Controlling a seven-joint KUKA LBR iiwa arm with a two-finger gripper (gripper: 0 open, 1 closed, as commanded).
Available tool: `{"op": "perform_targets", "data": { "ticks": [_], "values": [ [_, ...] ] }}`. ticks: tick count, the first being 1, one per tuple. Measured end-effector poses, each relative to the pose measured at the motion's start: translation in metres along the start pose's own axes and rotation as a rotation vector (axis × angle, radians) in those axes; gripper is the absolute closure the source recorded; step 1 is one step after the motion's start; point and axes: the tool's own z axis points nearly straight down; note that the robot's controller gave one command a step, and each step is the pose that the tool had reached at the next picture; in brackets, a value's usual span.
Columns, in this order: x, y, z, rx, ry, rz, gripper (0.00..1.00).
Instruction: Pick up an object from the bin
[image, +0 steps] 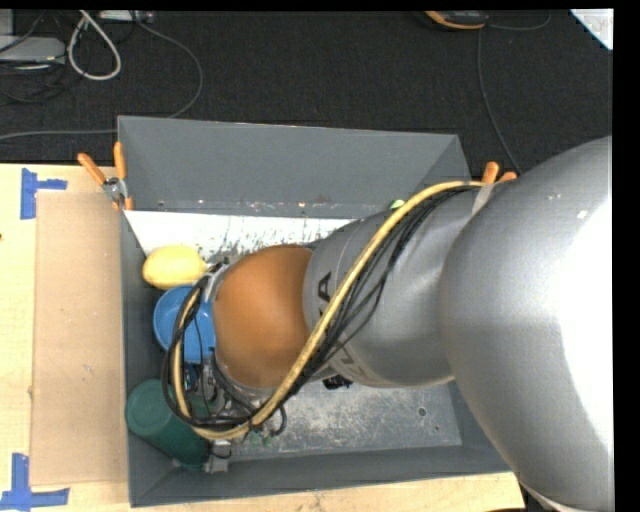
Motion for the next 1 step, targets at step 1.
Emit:
{"op": "perform_targets", "data": {
  "ticks": [1],
  "values": [
    [-0.0016, 0.0001, -0.0034, -0.004, -0.006, 0.005, 0.00]
  ]
}}
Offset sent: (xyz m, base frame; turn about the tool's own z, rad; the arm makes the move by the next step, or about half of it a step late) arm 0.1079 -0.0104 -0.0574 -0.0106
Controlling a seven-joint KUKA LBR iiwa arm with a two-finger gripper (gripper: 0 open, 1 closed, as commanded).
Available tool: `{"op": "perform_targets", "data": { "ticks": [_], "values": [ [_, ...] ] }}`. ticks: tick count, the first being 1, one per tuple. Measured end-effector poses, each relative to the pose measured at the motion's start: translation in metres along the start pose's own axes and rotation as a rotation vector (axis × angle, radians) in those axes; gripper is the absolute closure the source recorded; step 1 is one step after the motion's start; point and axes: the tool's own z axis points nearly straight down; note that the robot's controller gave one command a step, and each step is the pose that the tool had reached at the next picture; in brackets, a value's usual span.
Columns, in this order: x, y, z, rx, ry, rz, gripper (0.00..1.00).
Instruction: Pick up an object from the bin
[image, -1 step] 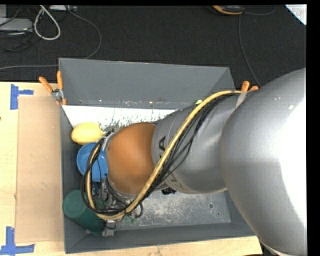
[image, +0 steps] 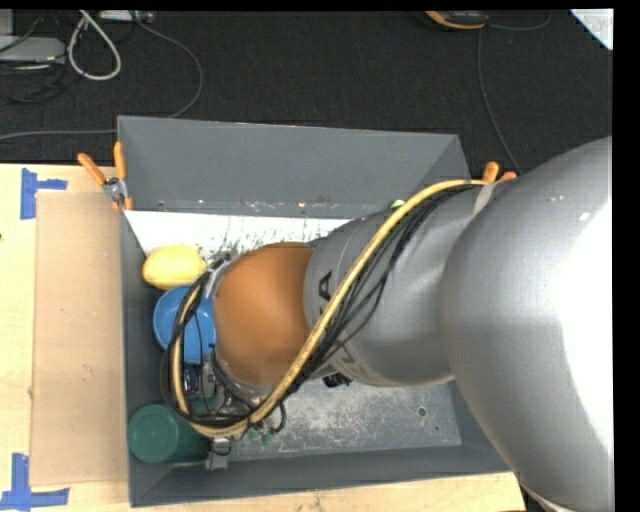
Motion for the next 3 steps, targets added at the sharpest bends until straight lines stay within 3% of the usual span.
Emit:
{"op": "perform_targets", "data": {
  "ticks": [1, 2, 3],
  "values": [
    [-0.095, -0.007, 0.058, 0.015, 0.067, -0.034, 0.00],
    [-0.087, -0.013, 0.053, 0.010, 0.044, -0.072, 0.00],
    [-0.035, 0.001, 0.059, 0.001, 0.064, -0.404, 0.00]
  ]
}}
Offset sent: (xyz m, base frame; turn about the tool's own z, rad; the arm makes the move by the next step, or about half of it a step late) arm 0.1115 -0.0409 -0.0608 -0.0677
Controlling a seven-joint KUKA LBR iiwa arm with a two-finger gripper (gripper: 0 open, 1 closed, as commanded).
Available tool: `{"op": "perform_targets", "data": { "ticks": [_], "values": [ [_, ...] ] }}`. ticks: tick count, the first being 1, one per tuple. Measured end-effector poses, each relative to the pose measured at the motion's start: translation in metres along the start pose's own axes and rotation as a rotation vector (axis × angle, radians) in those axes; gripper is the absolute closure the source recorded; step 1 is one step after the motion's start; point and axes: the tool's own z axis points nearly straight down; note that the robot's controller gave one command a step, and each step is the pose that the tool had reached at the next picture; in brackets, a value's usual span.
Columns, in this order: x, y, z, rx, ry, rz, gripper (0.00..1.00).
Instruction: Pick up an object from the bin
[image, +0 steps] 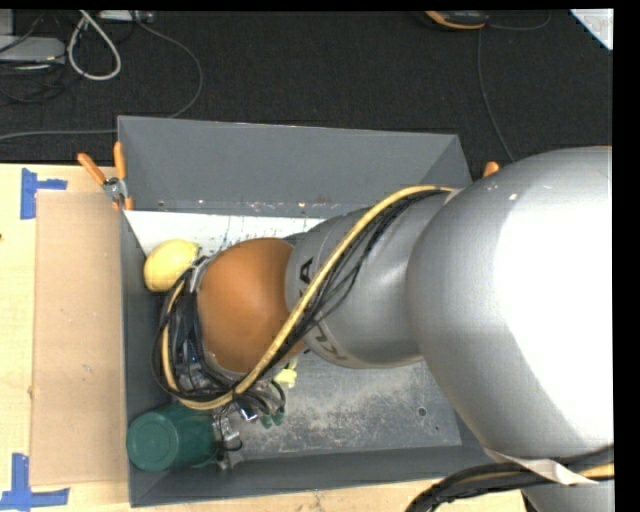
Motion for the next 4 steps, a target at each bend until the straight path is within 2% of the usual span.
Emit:
{"op": "perform_targets", "data": {
  "ticks": [1, 2, 3, 4],
  "values": [
    [-0.012, -0.004, -0.001, 0.016, -0.019, -0.603, 0.00],
    [0.018, 0.007, -0.005, 0.018, -0.037, -0.351, 1.00],
    [0.018, 0.007, -0.005, 0.018, -0.037, -0.350, 1.00],
    [0.023, 0.009, -0.032, 0.013, -0.030, -0.347, 1.00]
  ]
}}
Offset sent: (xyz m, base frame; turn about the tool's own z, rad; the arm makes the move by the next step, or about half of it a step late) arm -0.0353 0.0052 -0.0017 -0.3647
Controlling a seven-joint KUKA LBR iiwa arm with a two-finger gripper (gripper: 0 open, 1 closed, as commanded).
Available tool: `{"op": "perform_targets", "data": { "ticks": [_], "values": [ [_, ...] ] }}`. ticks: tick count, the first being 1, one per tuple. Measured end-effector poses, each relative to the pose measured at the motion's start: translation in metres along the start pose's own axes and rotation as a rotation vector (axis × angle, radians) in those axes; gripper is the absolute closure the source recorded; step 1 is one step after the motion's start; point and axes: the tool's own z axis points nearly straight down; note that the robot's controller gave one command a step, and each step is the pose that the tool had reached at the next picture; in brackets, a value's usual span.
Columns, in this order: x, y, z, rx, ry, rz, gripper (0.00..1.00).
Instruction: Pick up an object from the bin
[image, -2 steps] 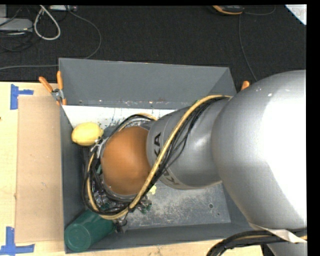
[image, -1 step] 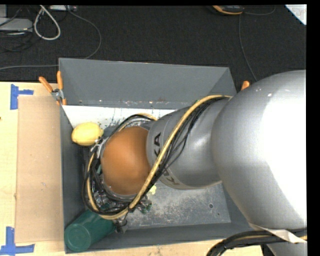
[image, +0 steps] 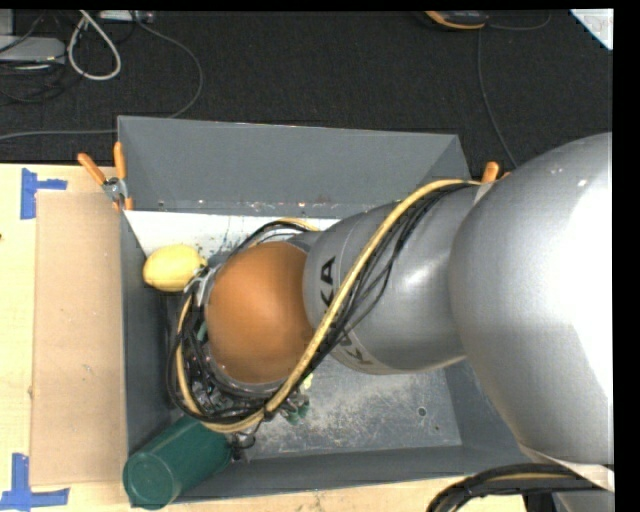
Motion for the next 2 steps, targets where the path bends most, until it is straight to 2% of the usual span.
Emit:
{"op": "perform_targets", "data": {
  "ticks": [2],
  "values": [
    [0.001, 0.000, -0.065, -0.002, 0.002, -0.001, 1.00]
  ]
}}
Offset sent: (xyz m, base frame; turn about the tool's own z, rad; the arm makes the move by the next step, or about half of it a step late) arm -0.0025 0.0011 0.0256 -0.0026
